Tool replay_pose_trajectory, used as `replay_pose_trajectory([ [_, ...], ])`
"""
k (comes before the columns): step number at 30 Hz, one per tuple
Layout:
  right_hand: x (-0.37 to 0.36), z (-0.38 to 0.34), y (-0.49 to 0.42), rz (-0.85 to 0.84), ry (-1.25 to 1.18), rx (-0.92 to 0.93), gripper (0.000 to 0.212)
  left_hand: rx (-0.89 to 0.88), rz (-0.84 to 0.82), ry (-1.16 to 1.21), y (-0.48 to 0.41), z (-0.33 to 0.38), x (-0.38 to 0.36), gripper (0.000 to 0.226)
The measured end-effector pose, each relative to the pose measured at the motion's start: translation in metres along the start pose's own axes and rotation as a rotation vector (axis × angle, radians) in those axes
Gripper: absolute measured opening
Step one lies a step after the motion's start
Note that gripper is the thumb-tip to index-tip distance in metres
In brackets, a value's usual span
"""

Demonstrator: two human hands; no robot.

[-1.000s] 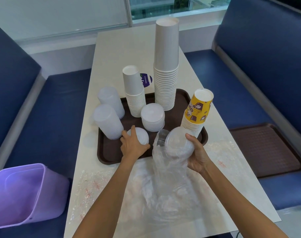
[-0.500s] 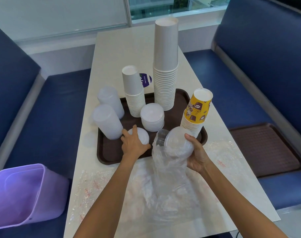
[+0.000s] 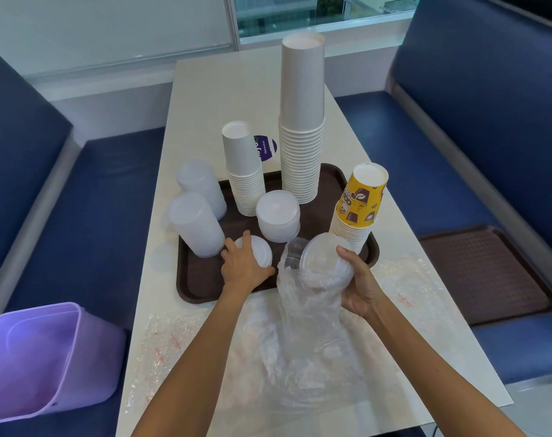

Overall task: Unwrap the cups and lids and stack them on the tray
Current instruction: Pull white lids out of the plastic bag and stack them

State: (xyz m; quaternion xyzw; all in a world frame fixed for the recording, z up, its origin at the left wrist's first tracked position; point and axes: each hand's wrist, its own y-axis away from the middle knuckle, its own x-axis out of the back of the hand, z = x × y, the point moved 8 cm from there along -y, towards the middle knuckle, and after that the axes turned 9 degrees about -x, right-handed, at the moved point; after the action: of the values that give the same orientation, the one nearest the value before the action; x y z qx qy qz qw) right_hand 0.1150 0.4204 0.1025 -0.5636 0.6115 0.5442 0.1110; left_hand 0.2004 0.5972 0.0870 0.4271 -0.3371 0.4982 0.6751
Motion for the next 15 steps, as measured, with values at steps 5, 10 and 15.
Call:
replay_pose_trajectory([
  [5,0.001,-0.001,0.001,-0.003,-0.005,0.009,0.109,0.001,-0.004,0.001,0.001,-0.002,0.001,0.104],
  [10,0.0,0.0,0.001,-0.012,0.002,0.001,0.108,-0.02,-0.001,-0.016,0.002,0.001,0.006,0.105],
  [15,-0.001,0.002,0.005,-0.024,0.023,-0.016,0.107,-0.028,-0.027,-0.058,-0.001,0.003,0.011,0.105],
])
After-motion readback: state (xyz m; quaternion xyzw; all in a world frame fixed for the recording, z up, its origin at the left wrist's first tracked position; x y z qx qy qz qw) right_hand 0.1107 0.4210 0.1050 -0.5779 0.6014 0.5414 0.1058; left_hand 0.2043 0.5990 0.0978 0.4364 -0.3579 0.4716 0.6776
